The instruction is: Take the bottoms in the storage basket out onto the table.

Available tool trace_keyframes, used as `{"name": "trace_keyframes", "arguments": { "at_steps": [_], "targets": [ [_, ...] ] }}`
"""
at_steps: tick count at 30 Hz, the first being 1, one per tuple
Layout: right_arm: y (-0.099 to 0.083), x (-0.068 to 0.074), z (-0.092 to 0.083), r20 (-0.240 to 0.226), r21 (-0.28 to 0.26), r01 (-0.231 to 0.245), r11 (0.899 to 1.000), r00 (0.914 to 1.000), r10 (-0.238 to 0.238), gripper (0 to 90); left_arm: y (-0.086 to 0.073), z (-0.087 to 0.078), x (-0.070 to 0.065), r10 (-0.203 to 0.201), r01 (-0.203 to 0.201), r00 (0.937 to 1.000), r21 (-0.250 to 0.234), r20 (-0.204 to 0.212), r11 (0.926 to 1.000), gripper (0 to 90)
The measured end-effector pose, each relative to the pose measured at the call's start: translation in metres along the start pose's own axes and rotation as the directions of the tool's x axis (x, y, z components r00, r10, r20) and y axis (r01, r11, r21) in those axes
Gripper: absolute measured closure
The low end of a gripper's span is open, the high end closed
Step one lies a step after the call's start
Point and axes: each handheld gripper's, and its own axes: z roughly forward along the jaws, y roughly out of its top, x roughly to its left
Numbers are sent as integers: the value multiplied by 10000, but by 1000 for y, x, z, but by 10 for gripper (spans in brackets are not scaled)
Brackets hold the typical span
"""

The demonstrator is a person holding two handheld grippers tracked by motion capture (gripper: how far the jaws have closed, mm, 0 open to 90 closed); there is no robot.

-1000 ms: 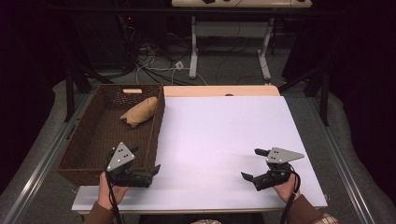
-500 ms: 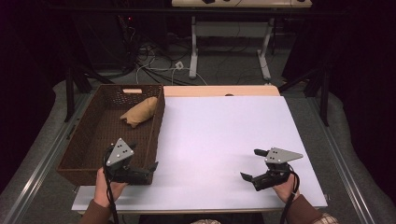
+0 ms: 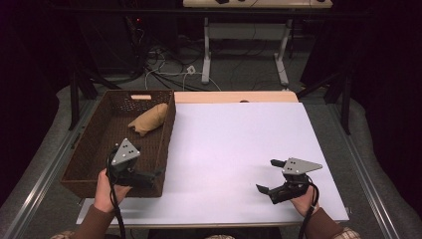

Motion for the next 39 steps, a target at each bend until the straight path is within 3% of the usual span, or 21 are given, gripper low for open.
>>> {"name": "trace_keyframes", "arguments": {
  "at_steps": [18, 34, 39],
  "targets": [
    [0, 0, 1, -44, 73, 55, 10000, 10000, -55, 0, 18, 10, 35, 11, 7, 9998, 877, -203, 9961, 0],
    [0, 0, 2, -55, 145, 15, 9999, 10000, -14, 0, 33, 20, 67, 83, -22, 9992, 1600, -379, 9871, 0],
    [-1, 0, 3, -54, 192, 31, 9998, 10000, -30, 0, 38, 29, 74, 150, -68, 9991, 1946, -408, 9809, 0]
  ]
}}
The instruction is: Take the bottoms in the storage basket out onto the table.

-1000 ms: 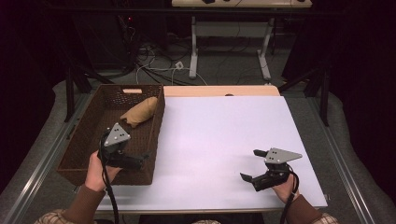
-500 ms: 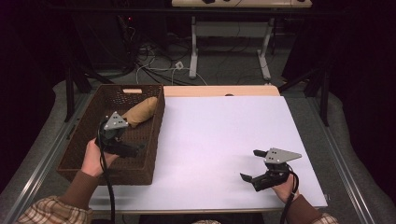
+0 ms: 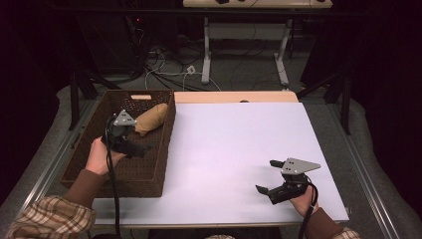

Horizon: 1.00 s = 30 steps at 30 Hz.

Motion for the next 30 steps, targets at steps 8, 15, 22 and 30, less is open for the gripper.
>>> {"name": "trace_keyframes", "arguments": {
  "at_steps": [8, 15, 22, 30],
  "targets": [
    [0, 0, 0, 10, 18, 13, 10000, 10000, -14, 0, 11, 10, 7, 220, -216, 9997, 475, -75, 9986, 0],
    [0, 0, 1, 3, 52, 28, 10000, 10000, -28, 0, 20, 18, 14, 250, -241, 9996, 770, -102, 9967, 0],
    [0, 0, 1, 0, 71, 46, 10000, 10000, -46, 0, 27, 25, 23, 346, -319, 9992, 1153, -213, 9928, 0],
    [0, 0, 1, -9, 87, 33, 10000, 10000, -33, 0, 38, 31, 35, 258, -218, 9992, 1258, -303, 9918, 0]
  ]
}}
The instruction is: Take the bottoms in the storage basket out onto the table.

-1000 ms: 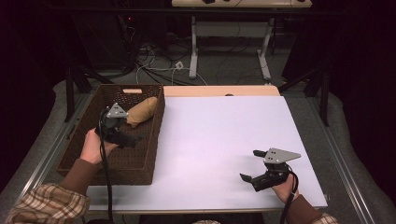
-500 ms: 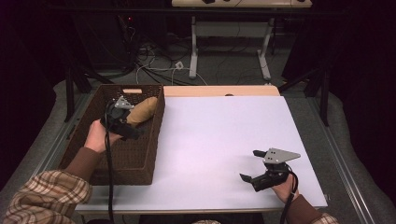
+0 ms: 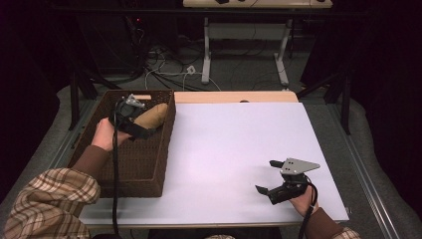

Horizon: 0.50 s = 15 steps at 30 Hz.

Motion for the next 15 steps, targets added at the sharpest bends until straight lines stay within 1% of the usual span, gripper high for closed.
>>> {"name": "trace_keyframes", "arguments": {
  "at_steps": [4, 8, 11, 15],
  "targets": [
    [0, 0, 0, -9, 16, -4, 10000, 10000, 4, 0, 6, 5, 5, 1, 0, 10000, 125, -74, 9999, 0],
    [0, 0, 0, -16, 6, 9, 10000, 10000, -9, 0, 10, 10, 13, -118, 123, 9998, 251, -186, 9996, 0],
    [0, 0, 0, -19, 35, -39, 10000, 10000, 39, 0, 13, 12, 20, -270, 276, 9993, 250, -267, 9993, 0],
    [0, 0, 0, -14, 31, -38, 10000, 10000, 39, 0, 16, 15, 29, -382, 399, 9981, 345, -489, 9986, 0]
  ]
}}
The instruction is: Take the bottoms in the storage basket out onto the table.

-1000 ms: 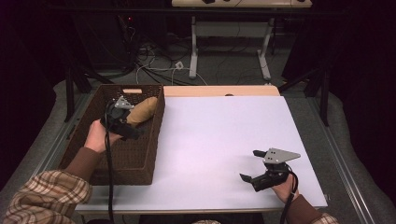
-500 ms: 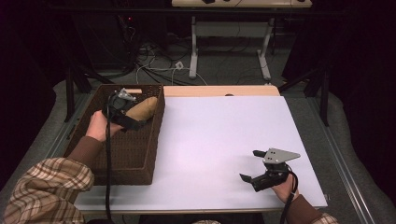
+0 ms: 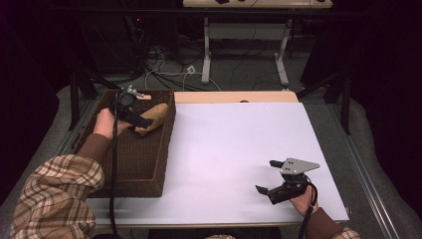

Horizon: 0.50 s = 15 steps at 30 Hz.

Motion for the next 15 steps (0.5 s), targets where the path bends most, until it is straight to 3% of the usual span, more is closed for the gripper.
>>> {"name": "trace_keyframes", "arguments": {
  "at_steps": [4, 15],
  "targets": [
    [0, 0, 0, -6, 5, -7, 10000, 10000, 7, 0, 3, 4, 6, -138, 139, 9999, 14, -93, 9999, 0],
    [0, 0, 0, -4, 14, 13, 10000, 10000, -13, 0, 7, 20, 10, 7, -2, 9999, 249, -170, 9997, 0]
  ]
}}
